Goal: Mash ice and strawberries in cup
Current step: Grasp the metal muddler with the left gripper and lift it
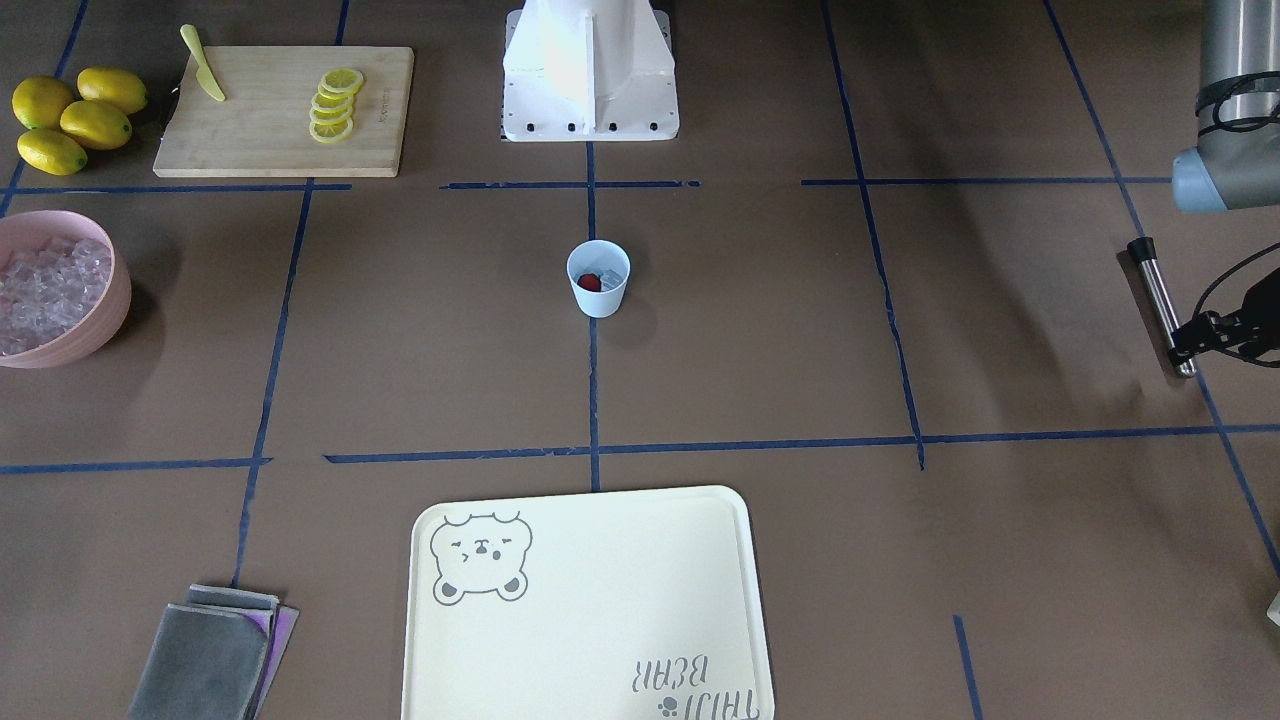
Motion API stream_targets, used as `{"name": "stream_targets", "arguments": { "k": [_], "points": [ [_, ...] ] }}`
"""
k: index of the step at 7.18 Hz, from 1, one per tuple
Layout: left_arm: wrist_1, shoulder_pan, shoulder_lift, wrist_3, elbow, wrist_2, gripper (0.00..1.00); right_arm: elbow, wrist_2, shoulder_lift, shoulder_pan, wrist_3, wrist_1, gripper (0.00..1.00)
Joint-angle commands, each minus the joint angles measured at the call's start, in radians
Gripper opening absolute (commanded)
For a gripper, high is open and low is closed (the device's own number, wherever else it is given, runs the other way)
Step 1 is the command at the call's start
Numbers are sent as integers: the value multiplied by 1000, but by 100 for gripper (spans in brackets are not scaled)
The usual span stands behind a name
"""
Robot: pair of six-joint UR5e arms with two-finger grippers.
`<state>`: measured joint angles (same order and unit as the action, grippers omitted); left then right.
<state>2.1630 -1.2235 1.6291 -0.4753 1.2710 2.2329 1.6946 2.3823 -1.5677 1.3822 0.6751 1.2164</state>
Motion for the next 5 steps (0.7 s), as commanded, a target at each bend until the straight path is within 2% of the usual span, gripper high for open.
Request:
{"name": "stream_targets", "arguments": {
  "k": [1,3,5],
  "points": [
    [49,25,0,0,-43,13,100,-1,0,0,-2,0,0,100],
    [69,33,2,-2,-51,13,97,0,3,-2,-2,0,0,100],
    [70,33,0,0,-50,13,19,0,2,-2,-2,1,0,100]
  ]
}}
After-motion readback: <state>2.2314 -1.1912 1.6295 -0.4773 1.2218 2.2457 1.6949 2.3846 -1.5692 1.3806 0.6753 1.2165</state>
